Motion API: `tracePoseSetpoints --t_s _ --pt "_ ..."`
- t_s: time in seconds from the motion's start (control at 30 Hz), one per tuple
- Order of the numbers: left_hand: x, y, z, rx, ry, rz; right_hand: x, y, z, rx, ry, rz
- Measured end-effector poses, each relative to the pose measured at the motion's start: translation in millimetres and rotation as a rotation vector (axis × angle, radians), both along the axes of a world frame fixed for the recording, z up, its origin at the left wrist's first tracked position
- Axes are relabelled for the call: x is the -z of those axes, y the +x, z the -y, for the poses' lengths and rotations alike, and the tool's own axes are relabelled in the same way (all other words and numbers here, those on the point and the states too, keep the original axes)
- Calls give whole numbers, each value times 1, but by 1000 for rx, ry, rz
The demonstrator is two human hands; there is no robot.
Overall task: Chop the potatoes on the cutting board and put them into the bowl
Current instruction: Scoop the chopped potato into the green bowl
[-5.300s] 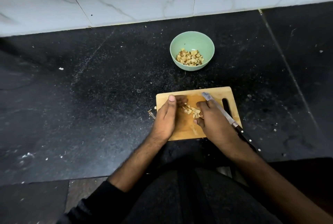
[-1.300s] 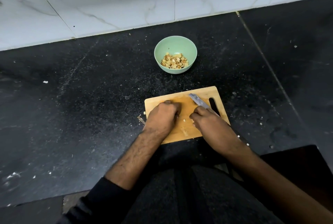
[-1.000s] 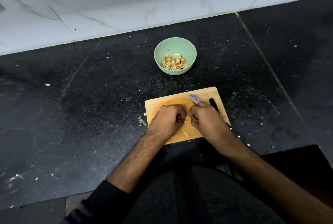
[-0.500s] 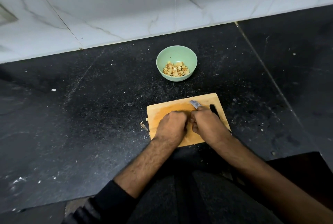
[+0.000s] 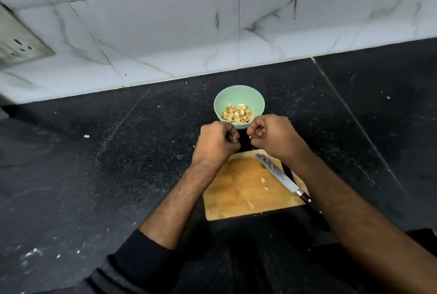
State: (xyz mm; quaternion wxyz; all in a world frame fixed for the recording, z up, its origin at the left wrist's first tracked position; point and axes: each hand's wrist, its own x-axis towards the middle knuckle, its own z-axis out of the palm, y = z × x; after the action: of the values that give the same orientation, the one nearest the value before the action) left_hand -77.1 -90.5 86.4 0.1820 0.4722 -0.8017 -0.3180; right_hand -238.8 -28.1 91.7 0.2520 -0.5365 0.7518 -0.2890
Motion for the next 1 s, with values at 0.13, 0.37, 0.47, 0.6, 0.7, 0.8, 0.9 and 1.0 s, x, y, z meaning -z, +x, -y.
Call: tracePoseSetpoints --t_s 0.13,0.37,0.47,0.6,0.7,0.8,0.9,1.0 --pt "-21 -14 29 -31 -56 -62 -18 -10 38 2 -29 -13" --pt "-14 -32 71 -107 9 -100 -9 -21 94 59 -23 -87" --pt "-4 -33 80 -144 -43 -77 -3 -23 99 85 -66 -102" --pt "4 -34 84 -103 -66 -50 1 -24 98 103 -156 -149" --pt "7 -36 79 -27 -108 13 3 -23 91 72 -104 -147" --pt "12 -36 75 -32 -193 -14 4 -23 82 69 -124 -146" --pt "13 -37 69 -67 -160 -51 3 -23 74 100 -172 -156" --pt "9 -38 58 -47 -138 -29 4 -22 67 73 -49 -155"
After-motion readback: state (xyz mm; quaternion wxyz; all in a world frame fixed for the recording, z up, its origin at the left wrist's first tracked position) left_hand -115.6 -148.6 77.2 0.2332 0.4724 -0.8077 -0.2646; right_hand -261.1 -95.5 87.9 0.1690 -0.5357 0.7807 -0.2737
